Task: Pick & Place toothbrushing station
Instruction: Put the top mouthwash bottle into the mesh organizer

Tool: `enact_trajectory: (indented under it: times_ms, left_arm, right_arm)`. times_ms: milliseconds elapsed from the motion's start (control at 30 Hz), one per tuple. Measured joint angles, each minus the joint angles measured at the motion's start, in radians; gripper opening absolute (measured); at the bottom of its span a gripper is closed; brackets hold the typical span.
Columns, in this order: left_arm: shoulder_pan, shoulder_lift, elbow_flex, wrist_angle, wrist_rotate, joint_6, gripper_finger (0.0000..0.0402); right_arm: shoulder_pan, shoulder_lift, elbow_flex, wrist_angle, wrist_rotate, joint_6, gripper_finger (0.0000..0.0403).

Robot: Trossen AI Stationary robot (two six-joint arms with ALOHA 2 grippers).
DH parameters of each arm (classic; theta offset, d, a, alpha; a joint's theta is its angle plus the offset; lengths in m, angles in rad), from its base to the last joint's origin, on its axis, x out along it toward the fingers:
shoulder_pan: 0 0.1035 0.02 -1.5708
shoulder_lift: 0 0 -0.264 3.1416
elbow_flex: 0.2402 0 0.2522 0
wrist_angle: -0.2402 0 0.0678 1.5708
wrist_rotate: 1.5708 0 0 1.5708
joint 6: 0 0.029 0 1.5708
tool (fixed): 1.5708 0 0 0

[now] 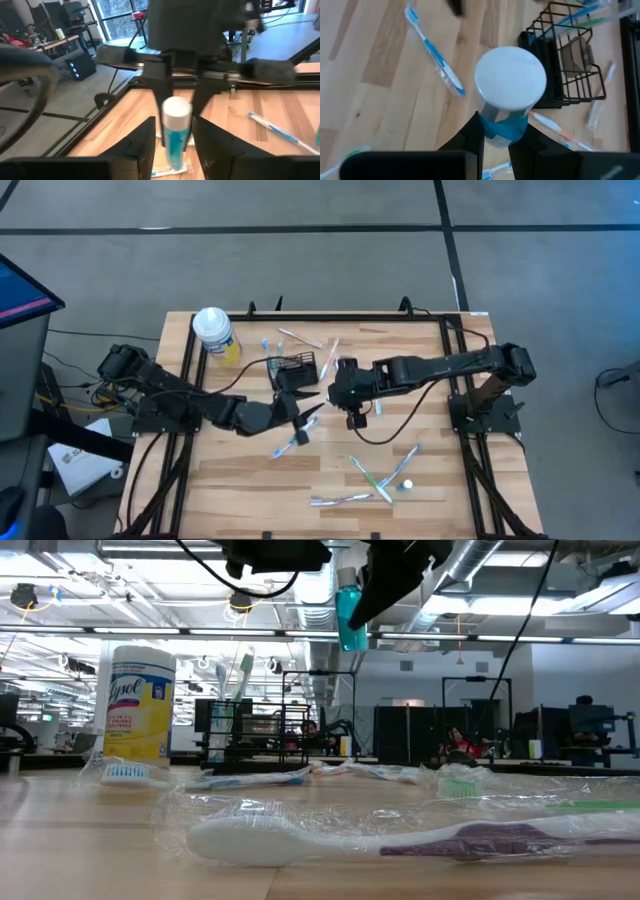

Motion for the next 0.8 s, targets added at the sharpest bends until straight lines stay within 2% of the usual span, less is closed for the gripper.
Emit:
enact_trajectory:
  times_ms: [133, 367, 600, 800]
  left_arm:
    - [0.015, 0.0, 0.0, 0.0, 0.021, -0.004, 0.0156]
    - [0.057, 0.011, 0.001, 0.004, 0.185, -0.023, 0.0193]
    - [0.095, 0.038, 0.001, 0.018, 0.214, -0.038, 0.0191]
    - [0.132, 0.099, 0.0, 0.134, 0.27, -0.035, 0.0186]
  right_arm:
    - [0.012, 0.0, 0.0, 0.003, 0.0, 0.004, 0.0051]
    - [0.02, 0.0, 0.0, 0.01, -0.001, 0.012, 0.0051]
    - [0.019, 0.0, 0.0, 0.022, -0.001, 0.014, 0.0052]
    - [0.018, 0.003, 0.0, 0.025, 0.0, 0.014, 0.0052]
